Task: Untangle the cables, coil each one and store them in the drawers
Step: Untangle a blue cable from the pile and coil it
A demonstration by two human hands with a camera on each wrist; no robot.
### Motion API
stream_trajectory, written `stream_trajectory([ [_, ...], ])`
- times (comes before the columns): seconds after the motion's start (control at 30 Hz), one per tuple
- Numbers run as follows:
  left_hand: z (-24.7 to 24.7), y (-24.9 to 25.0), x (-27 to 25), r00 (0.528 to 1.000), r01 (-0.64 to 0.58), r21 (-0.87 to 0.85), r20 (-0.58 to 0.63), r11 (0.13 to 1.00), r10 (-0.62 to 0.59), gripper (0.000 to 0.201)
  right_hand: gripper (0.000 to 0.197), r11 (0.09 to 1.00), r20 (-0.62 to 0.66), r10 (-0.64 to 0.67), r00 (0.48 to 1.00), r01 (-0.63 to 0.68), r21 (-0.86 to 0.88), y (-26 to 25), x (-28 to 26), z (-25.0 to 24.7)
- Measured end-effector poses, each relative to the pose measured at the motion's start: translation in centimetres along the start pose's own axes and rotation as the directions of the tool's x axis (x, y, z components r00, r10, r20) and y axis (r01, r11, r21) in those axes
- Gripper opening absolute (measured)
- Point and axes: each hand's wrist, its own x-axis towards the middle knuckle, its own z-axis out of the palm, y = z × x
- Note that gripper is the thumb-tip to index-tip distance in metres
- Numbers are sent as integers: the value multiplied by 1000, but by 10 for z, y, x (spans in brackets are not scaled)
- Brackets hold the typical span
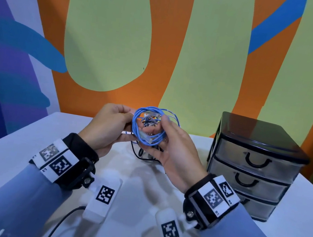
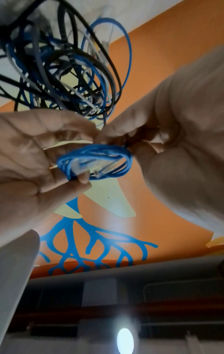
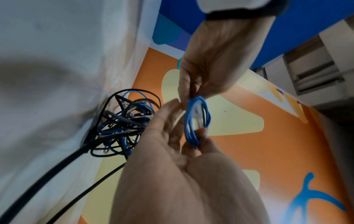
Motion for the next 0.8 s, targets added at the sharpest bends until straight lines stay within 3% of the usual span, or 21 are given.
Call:
stream_trajectory([
  [0.1,-4,3,2,995,93,-142,-27,985,-98,14,33,994,-54,-109,993,109,-9,-1,-2,2],
  [0.2,-5,6,2,988,142,-272,-24,952,-155,9,30,992,-74,-129,989,128,-22,-3,-2,0],
  [0.37,-9,12,6,995,69,-467,93,881,-28,7,34,991,-56,-131,990,130,-21,-8,-1,-3],
  [0.63,-8,7,5,981,59,-425,191,904,26,7,31,975,9,-99,995,95,199,-15,-3,0],
  [0.8,-9,12,-3,926,-64,-340,331,938,183,8,31,980,-59,-150,987,157,125,-18,-3,0],
])
